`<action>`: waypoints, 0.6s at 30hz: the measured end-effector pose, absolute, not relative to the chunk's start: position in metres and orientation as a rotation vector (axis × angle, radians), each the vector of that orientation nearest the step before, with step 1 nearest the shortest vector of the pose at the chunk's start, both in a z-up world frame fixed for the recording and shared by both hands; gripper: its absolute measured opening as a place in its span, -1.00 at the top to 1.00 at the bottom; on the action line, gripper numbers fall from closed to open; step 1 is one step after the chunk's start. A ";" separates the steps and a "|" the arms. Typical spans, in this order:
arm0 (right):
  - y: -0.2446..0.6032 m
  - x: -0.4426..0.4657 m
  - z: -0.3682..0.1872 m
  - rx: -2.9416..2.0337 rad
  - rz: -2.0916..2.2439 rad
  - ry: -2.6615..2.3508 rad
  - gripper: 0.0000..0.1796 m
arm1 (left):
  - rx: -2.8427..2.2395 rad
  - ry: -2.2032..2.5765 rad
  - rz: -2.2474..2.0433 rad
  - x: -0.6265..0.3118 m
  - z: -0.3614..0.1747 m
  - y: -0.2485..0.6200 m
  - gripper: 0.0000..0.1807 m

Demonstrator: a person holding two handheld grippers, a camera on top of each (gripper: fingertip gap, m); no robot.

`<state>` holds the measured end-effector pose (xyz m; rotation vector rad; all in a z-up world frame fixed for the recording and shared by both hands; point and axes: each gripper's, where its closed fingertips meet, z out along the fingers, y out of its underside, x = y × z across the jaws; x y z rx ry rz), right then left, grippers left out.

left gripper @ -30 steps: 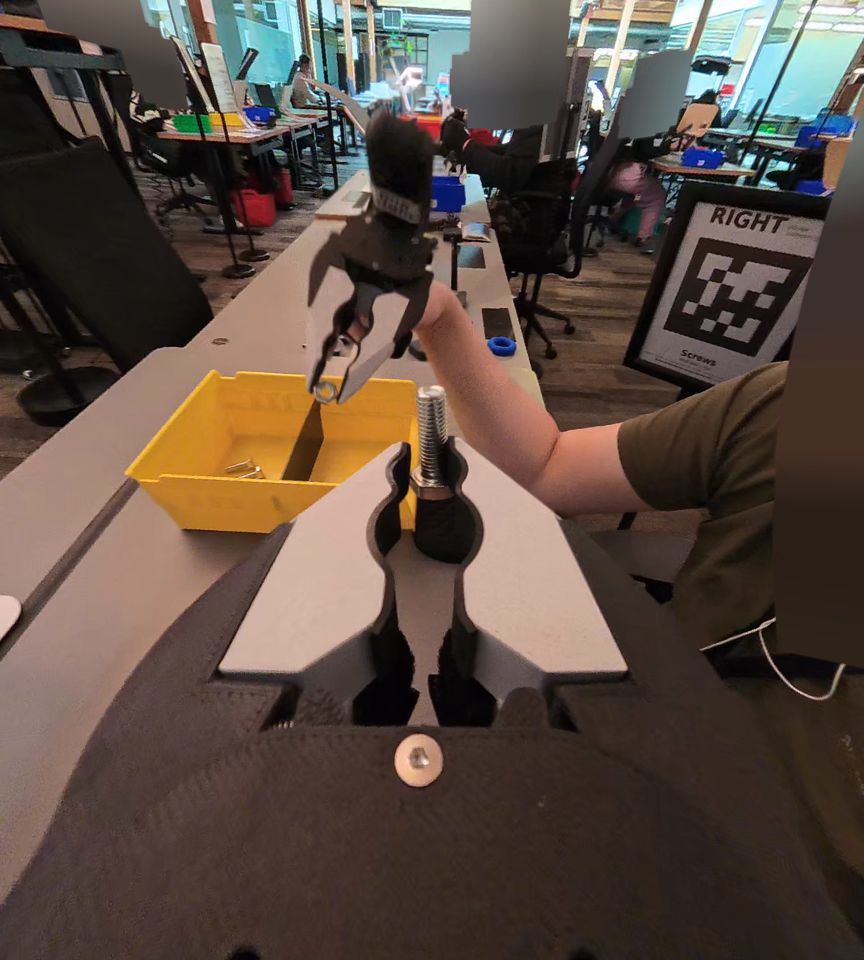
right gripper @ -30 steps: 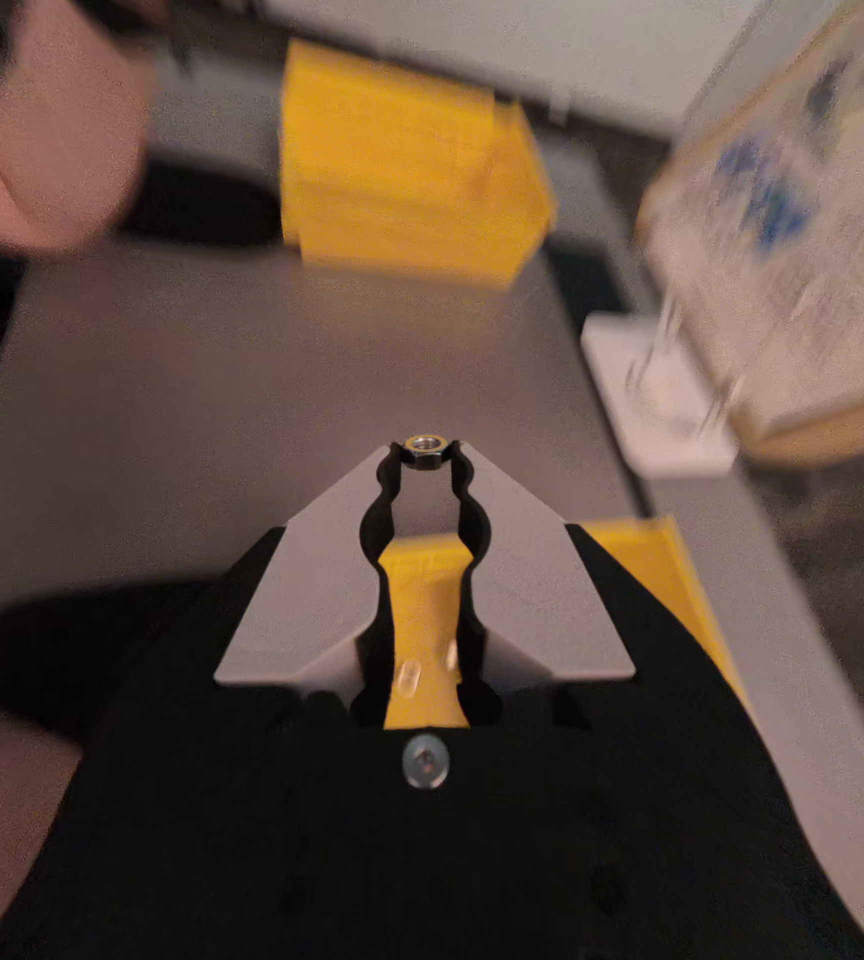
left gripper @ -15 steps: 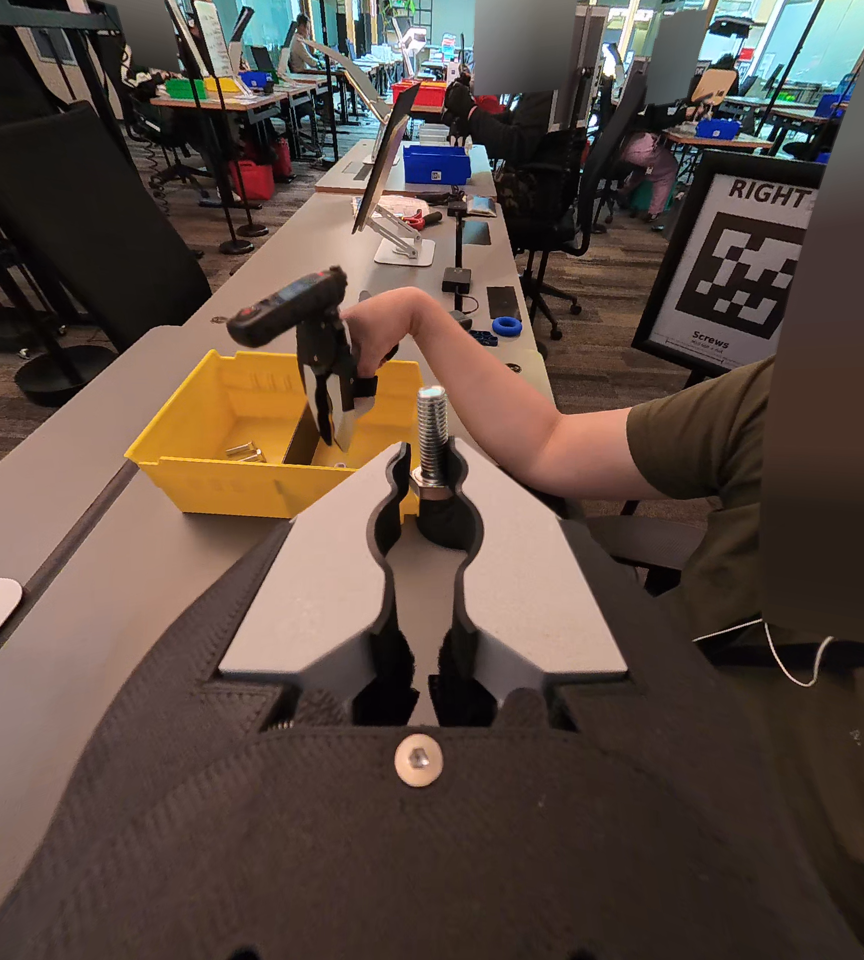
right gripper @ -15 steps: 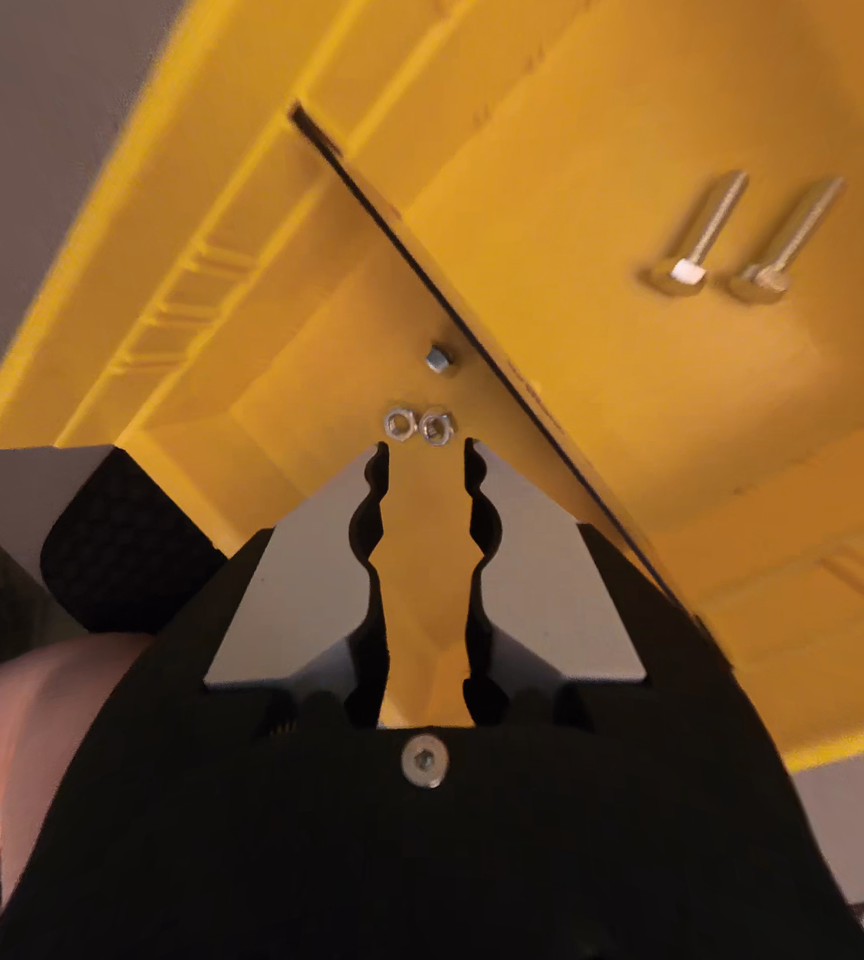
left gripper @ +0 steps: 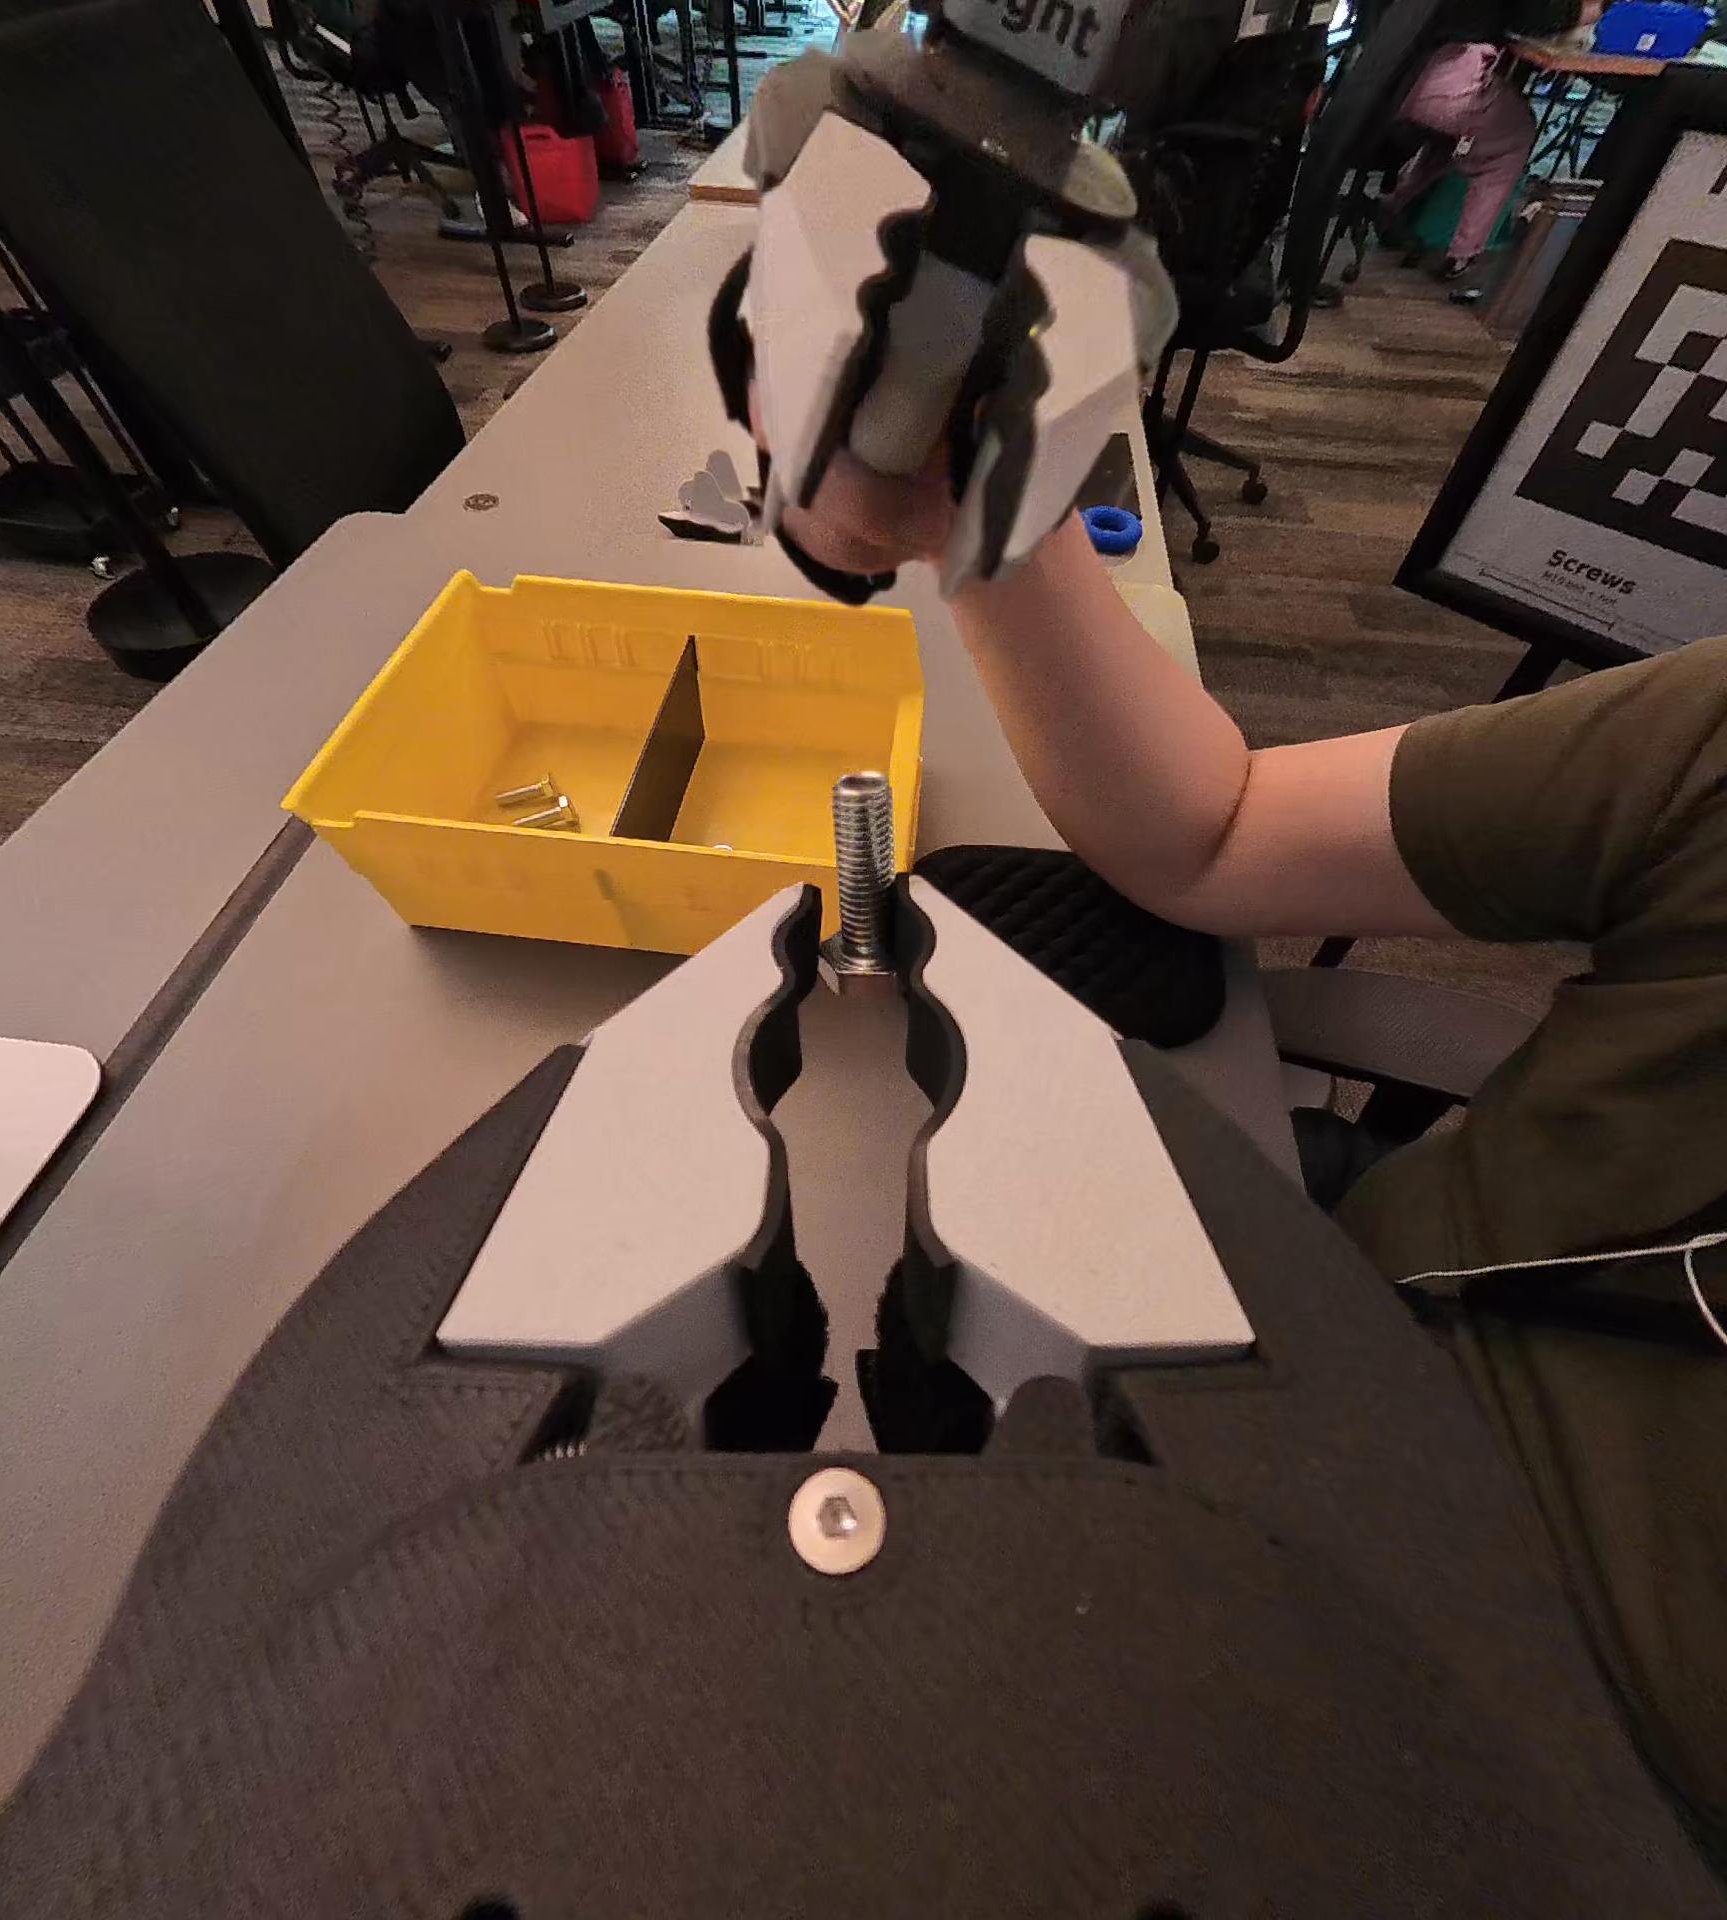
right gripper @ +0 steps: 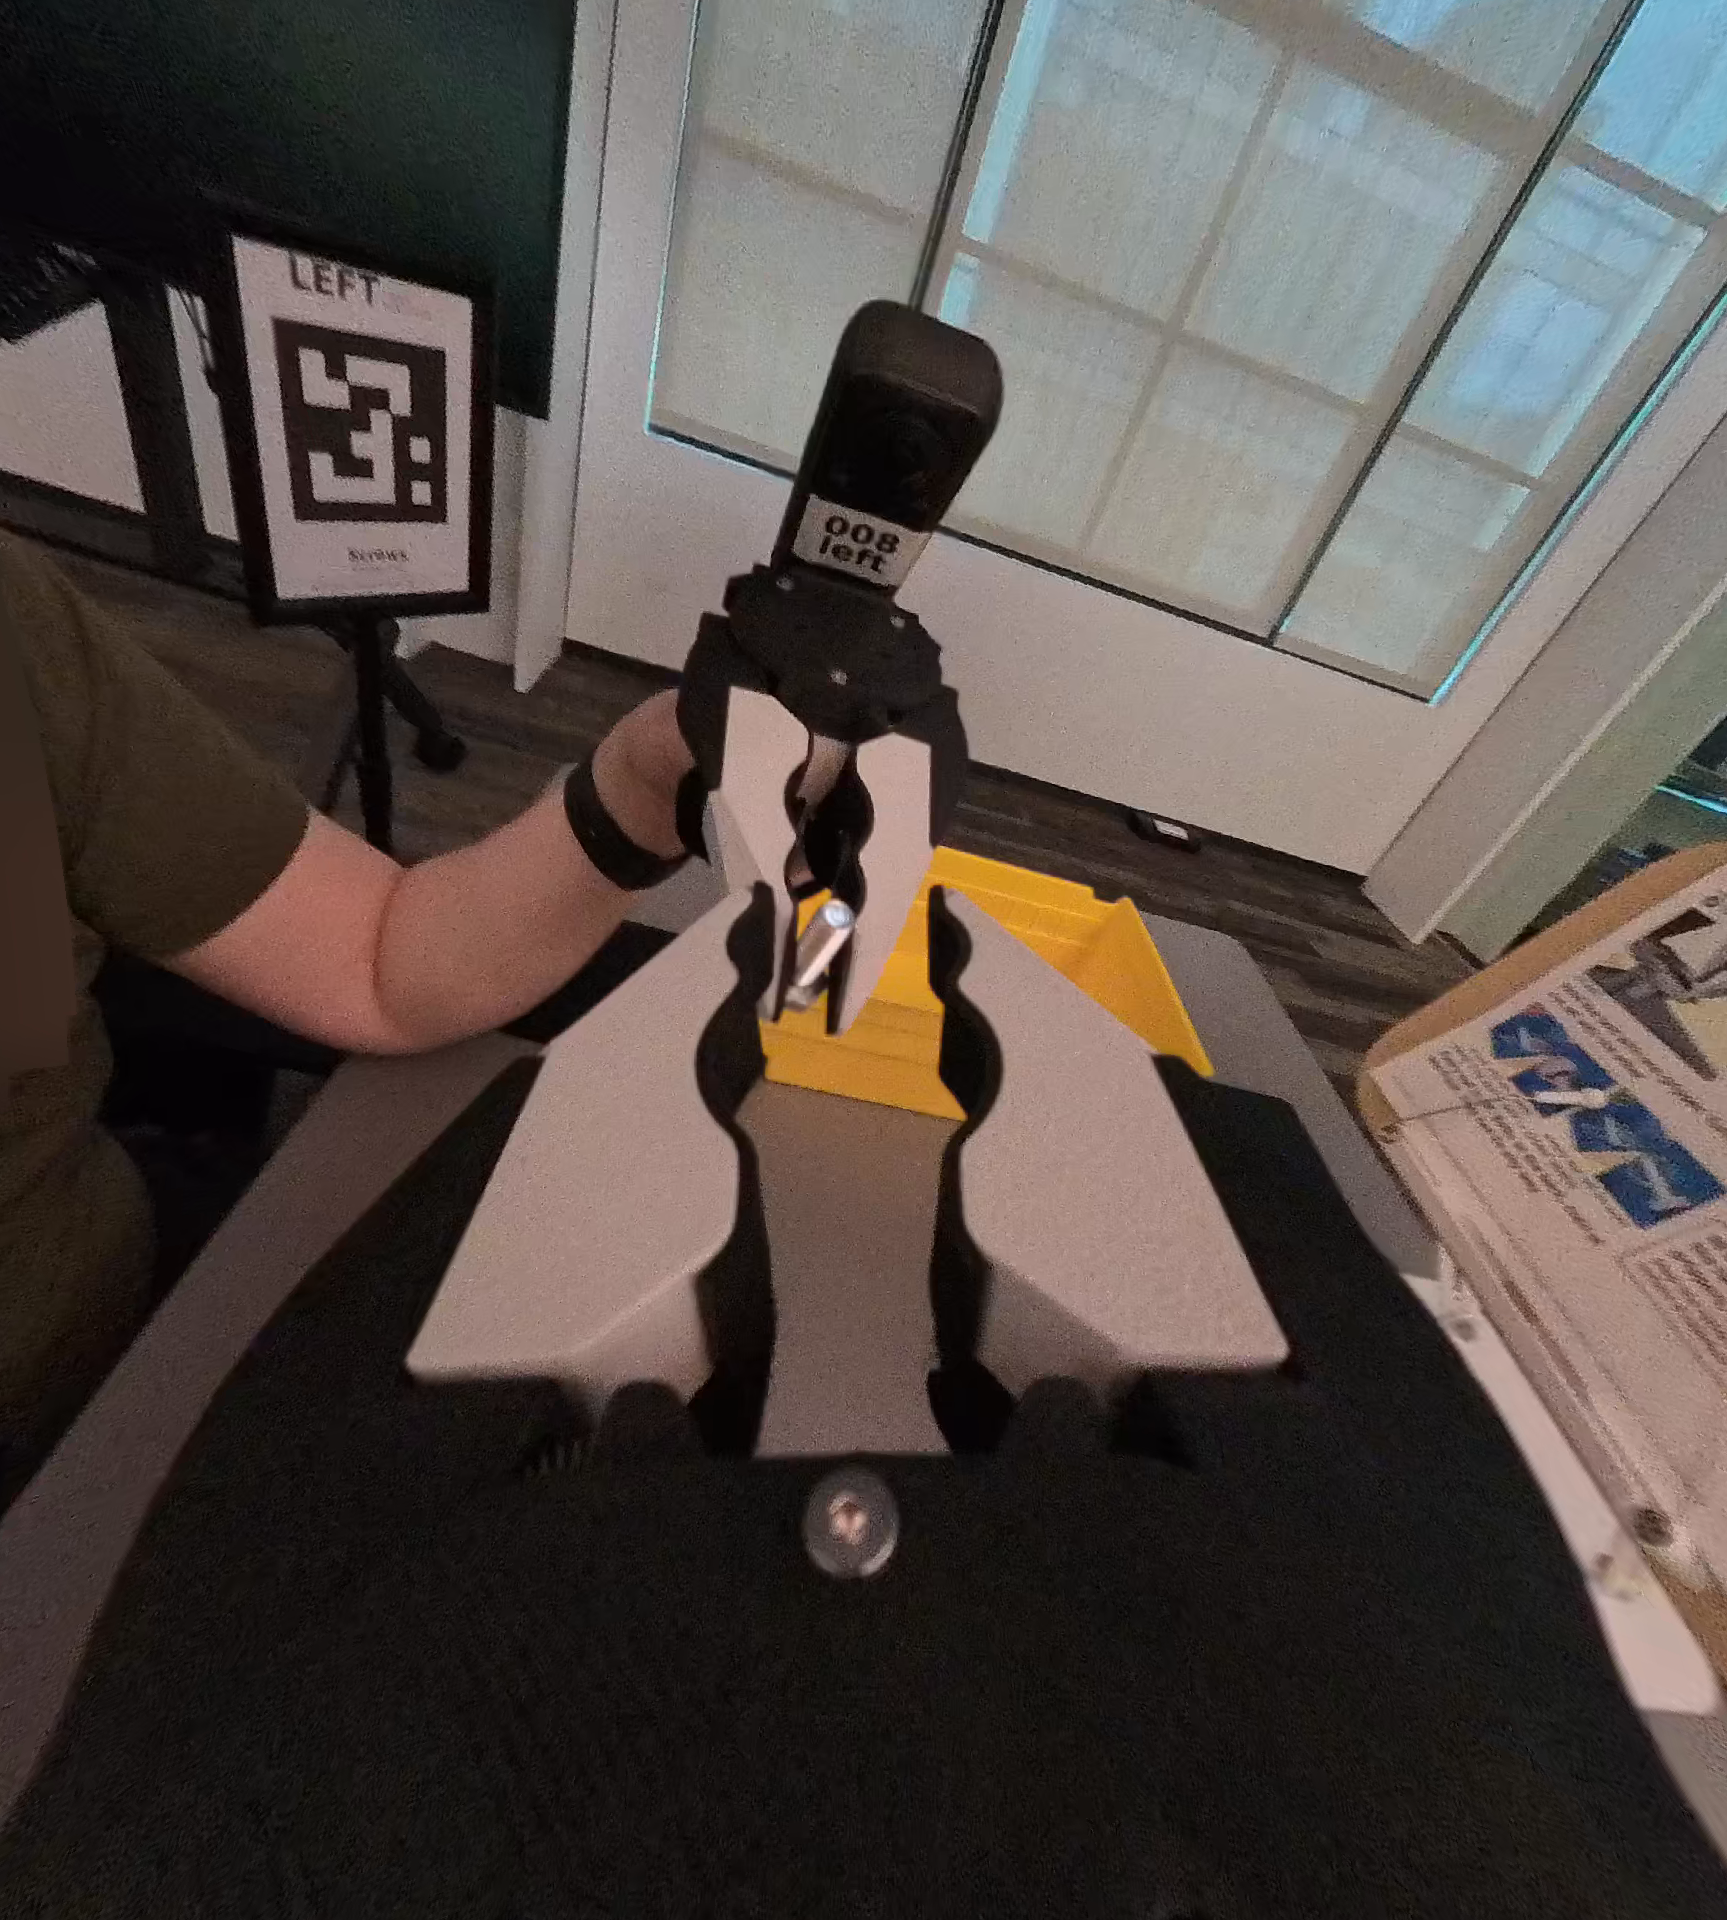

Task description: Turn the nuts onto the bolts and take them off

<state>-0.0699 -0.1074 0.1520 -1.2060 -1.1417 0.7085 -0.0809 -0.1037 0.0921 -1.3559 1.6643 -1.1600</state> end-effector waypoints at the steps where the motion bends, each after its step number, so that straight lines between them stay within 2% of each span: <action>1: -0.104 -0.076 0.151 -1.222 0.743 -1.130 0.69 | -1.355 1.667 -1.156 -0.080 0.091 -0.104 0.86; 6: -0.095 -0.098 0.120 -1.310 0.799 -1.217 0.71 | -1.349 1.679 -1.141 -0.080 0.090 -0.105 0.87; 9: -0.097 -0.107 0.112 -1.310 0.848 -1.265 0.89 | -1.348 1.696 -1.129 -0.079 0.087 -0.105 0.87; 13: -0.102 -0.102 0.118 -1.270 0.874 -1.272 0.91 | -1.301 1.672 -1.141 -0.081 0.094 -0.107 0.81; 16: -0.088 -0.072 0.128 -1.295 0.777 -1.185 0.91 | -1.304 1.515 -1.155 -0.084 0.114 -0.091 0.31; 18: -0.053 -0.024 0.128 -1.404 0.591 -1.016 0.91 | -1.301 1.428 -1.152 -0.094 0.125 -0.079 0.27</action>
